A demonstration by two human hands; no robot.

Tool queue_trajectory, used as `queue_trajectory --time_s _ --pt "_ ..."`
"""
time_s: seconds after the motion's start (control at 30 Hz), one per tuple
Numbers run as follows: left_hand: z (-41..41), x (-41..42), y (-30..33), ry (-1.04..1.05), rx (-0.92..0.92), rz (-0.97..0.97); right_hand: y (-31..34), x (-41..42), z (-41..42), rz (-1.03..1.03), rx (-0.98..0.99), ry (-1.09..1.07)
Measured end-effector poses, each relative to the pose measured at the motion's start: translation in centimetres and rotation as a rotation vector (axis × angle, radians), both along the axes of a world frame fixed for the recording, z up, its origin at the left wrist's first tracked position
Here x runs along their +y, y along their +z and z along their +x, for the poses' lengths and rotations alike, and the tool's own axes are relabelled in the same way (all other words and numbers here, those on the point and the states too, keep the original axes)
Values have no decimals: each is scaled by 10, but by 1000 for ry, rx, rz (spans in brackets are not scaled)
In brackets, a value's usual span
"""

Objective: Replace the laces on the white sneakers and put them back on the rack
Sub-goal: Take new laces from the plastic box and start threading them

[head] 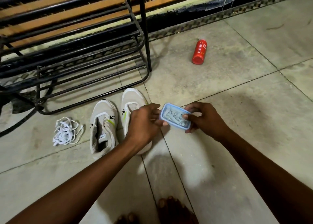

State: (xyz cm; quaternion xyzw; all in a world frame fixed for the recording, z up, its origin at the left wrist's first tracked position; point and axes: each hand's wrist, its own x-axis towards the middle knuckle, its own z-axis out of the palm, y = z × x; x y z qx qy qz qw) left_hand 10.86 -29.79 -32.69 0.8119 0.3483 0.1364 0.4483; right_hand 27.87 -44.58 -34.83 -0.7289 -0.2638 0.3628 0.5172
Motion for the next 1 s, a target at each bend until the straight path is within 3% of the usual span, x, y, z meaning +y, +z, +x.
queue_trajectory --time_s 0.17,0.33,0.5,0.8,1.0 --pt "-13 17 13 225 -267 -229 18 33 -16 157 39 -218" --pt "-34 29 25 297 -433 -211 38 70 -41 225 80 -294" --pt "-42 43 35 139 -497 -24 62 109 -63 354 132 -366" --pt "-21 129 58 92 -458 323 109 183 -61 463 -164 -220" --pt "8 189 72 84 -272 575 112 242 -31 403 -176 -220"
